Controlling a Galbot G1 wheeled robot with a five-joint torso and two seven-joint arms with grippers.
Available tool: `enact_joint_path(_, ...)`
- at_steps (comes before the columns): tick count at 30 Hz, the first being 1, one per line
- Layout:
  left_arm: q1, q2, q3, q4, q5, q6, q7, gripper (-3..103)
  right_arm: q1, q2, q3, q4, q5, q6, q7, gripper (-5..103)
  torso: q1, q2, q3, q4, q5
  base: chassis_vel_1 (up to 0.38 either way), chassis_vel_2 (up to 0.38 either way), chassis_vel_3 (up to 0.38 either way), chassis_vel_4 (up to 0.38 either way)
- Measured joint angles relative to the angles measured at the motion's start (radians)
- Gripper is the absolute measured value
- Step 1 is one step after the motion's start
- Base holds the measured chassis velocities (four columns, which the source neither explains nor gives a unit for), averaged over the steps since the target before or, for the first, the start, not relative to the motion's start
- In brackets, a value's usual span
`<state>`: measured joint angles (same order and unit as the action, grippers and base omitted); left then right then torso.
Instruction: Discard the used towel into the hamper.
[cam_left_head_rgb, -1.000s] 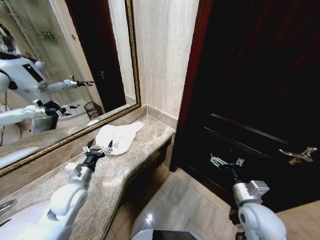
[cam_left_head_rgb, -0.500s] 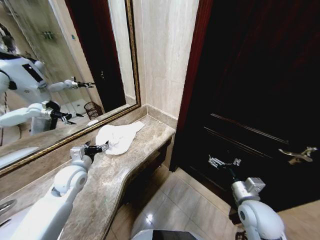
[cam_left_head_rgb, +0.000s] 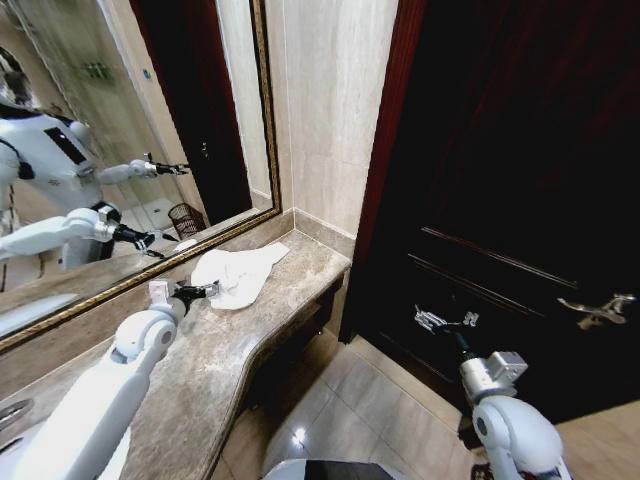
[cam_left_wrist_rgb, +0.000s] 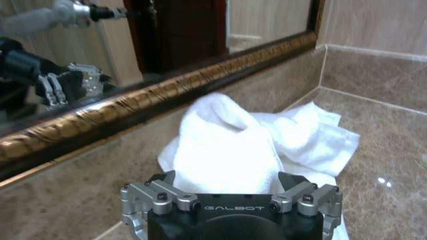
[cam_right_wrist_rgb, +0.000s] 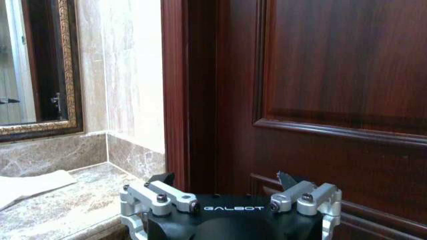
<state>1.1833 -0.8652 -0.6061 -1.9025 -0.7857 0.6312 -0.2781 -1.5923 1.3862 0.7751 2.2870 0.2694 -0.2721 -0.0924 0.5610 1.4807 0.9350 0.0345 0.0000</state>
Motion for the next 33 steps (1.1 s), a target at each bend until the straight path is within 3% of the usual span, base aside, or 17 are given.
enact_joint_path(17,-0.188,-0.013,0.167,0.19,0.044,-0.027,0.065,100,-0.029,-0.005,0.015,0.032,0.011,0.015,0.03,100,0.0,0.0,0.0,-0.0001,0.0,0.0,0.0,0.0,0.0)
enact_joint_path(33,-0.224,-0.028,0.196,0.27,0.064,-0.034,0.11,100,-0.026,-0.005,0.01,0.057,0.037,0.011,0.042,100,0.0,0.0,0.0,0.0,0.0,0.0,0.0,0.0,0.0)
